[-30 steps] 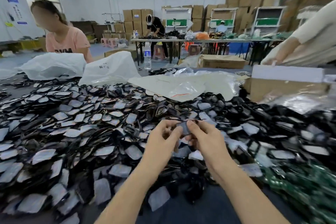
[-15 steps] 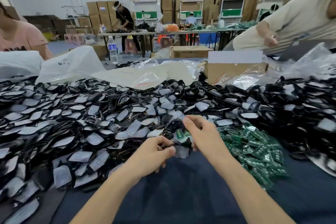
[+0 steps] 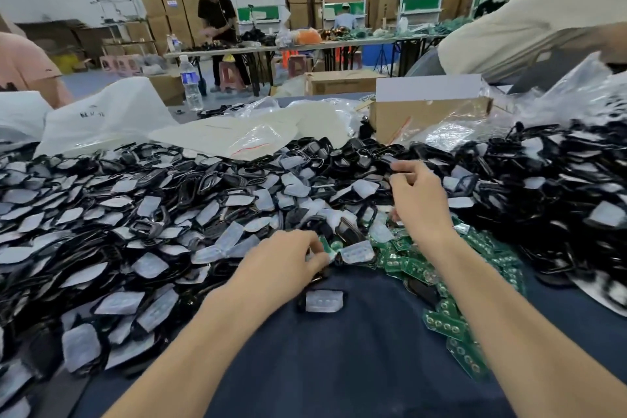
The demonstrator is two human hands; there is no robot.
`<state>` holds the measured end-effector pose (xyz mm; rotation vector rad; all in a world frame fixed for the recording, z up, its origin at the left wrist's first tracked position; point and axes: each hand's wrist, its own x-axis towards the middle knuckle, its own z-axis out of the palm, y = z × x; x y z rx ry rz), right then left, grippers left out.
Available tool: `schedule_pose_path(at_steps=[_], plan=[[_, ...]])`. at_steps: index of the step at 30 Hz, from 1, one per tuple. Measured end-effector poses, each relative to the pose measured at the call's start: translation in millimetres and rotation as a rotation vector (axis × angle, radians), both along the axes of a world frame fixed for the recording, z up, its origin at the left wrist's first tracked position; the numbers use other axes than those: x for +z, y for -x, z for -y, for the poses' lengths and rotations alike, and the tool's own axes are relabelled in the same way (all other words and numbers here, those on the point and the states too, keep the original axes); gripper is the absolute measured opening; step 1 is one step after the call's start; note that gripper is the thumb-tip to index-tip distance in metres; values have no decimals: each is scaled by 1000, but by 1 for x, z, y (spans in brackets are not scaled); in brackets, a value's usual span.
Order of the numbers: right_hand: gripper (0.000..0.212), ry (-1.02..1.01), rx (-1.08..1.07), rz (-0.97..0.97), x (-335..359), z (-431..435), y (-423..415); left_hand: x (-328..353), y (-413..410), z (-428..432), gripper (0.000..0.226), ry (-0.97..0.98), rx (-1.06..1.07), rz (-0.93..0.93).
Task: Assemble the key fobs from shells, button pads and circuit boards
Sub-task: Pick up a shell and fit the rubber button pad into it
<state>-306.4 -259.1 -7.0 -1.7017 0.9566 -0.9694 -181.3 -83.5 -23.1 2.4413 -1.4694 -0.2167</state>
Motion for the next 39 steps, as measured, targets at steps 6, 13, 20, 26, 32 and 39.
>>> schedule_pose_path(at_steps=[6, 13, 20, 26, 32, 39], plan=[[25, 172, -49, -223, 0, 45, -3, 4, -7, 70, 20, 93, -21, 24], [34, 381, -19, -691, -10, 90, -20, 9, -42, 147, 30, 195, -52, 8], [41, 423, 37, -925, -23, 122, -25, 10, -49, 206, 52, -80, -330, 25], [39, 423, 66, -849, -26, 132, -17, 2, -50, 225, 50, -107, -352, 31], [44, 465, -90, -944, -21, 153, 12, 10, -26, 244, 36, 32, -359, 35], [48, 518, -36, -998, -22, 170, 10, 10, -25, 277, 40, 42, -245, 128]])
